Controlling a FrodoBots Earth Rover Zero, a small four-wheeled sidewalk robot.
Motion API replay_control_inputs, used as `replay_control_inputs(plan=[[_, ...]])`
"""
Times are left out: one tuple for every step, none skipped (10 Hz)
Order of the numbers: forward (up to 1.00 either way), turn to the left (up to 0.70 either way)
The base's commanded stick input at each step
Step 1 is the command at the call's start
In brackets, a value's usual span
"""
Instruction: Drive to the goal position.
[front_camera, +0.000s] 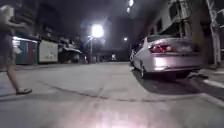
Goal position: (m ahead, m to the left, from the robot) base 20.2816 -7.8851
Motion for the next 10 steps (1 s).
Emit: replay_control_inputs(plan=[[1.00, 0.00], [1.00, 0.00], [1.00, 0.00], [1.00, 0.00], [1.00, 0.00], [1.00, 0.00], [1.00, 0.00], [1.00, 0.00], [1.00, 0.00], [1.00, 0.00]])
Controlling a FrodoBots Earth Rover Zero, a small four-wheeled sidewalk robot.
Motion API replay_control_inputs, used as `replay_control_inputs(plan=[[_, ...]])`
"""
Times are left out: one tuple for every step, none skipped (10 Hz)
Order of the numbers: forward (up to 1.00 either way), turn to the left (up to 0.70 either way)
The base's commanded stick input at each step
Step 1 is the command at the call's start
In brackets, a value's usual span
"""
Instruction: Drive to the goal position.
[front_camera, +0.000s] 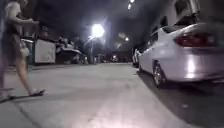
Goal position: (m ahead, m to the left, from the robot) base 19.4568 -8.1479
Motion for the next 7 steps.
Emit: replay_control_inputs(plan=[[1.00, 0.00], [1.00, 0.00], [1.00, 0.00], [1.00, 0.00], [1.00, 0.00], [1.00, 0.00], [1.00, -0.02]])
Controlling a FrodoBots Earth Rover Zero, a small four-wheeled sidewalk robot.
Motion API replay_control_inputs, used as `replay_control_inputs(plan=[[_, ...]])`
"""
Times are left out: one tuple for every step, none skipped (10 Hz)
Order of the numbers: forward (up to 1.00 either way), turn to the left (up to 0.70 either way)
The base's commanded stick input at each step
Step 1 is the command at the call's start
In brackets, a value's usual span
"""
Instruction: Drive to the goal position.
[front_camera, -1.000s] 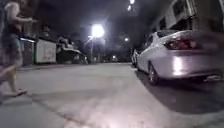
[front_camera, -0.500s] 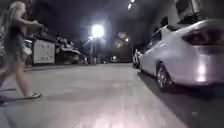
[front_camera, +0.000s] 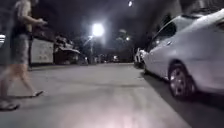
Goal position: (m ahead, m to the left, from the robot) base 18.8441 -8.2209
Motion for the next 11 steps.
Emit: replay_control_inputs(plan=[[1.00, -0.11], [1.00, -0.25], [1.00, -0.36], [1.00, -0.34], [1.00, -0.14], [1.00, 0.00], [1.00, 0.00], [1.00, 0.00], [1.00, 0.00], [1.00, 0.00], [1.00, 0.00]])
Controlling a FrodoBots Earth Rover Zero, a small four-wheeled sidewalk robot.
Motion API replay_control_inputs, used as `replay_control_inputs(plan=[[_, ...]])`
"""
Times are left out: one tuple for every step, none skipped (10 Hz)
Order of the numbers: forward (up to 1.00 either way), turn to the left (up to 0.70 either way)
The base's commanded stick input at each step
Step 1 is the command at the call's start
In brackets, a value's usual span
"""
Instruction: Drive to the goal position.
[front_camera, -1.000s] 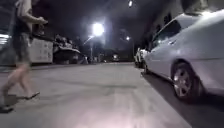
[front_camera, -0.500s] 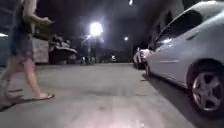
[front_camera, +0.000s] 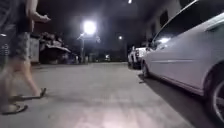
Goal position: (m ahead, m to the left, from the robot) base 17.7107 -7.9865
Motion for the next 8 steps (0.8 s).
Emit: replay_control_inputs(plan=[[1.00, 0.00], [1.00, 0.00], [1.00, 0.00], [1.00, 0.00], [1.00, 0.00], [1.00, 0.00], [1.00, -0.12], [1.00, -0.39]])
